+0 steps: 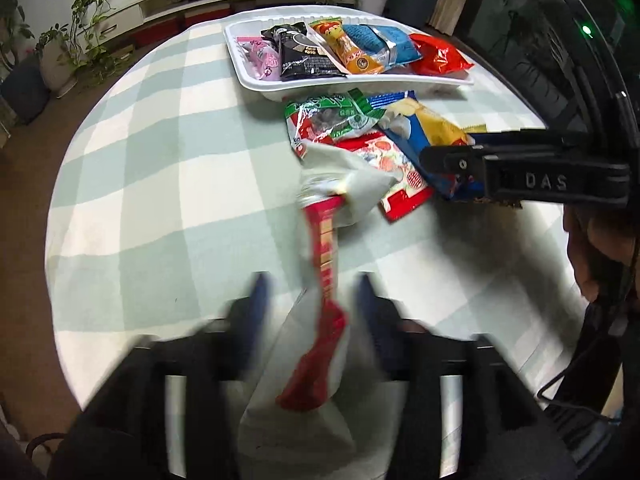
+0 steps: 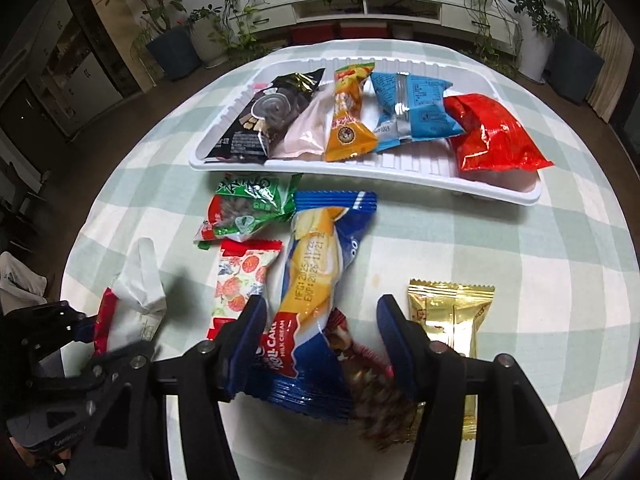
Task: Organize snacks
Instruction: 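Lift the white-red wrapper with the left gripper while the right grasps the blue cake bag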
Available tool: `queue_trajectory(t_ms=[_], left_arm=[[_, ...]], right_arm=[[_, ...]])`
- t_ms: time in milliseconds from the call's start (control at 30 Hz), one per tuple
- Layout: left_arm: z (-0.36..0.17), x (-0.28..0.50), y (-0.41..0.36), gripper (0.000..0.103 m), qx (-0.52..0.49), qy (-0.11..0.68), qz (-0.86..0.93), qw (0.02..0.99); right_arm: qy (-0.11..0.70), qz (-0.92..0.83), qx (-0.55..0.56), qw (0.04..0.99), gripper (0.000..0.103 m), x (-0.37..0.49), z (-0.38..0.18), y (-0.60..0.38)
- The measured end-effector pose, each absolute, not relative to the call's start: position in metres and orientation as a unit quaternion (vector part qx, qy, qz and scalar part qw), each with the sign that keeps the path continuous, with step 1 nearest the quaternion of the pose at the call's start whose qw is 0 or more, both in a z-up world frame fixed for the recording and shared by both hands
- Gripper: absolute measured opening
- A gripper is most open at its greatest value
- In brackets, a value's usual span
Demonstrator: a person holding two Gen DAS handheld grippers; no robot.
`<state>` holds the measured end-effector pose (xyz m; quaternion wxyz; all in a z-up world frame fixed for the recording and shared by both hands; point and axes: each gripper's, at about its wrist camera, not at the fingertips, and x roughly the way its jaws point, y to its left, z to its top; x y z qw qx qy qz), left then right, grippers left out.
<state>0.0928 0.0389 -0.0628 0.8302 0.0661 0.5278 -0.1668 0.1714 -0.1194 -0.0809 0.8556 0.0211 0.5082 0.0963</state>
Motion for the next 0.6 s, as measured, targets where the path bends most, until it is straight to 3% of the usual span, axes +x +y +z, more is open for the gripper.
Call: queue_trajectory(t_ms=[100,167,233,500,600], left_arm=[[-0.061,0.089,0.039,0.065,0.072,0.53,-0.168,0.828],[-0.063,0.089,0.039,0.059,0.07,0.533,-0.174,0.825],[-0.068,0.09,0.037,0.032,0.073,0.54,-0.174,0.82],[-0.07,0.084,0.04,0.018,0.085,0.526,-0.173,0.828],[-0.069,0.082,0.045,0.017,0.072,0.522,-0.178,0.831]], right_arm=[[0.517,0.1,0.018,0.85,0.061,0.175,-0.085,-0.118],[0.52,0.101,0.012,0.848,0.061,0.178,-0.087,-0.117],[0.521,0.102,0.011,0.847,0.061,0.179,-0.088,-0.116],[0.523,0.101,0.001,0.846,0.061,0.181,-0.092,-0.11],[0.521,0.102,-0.002,0.847,0.058,0.182,-0.092,-0.11]])
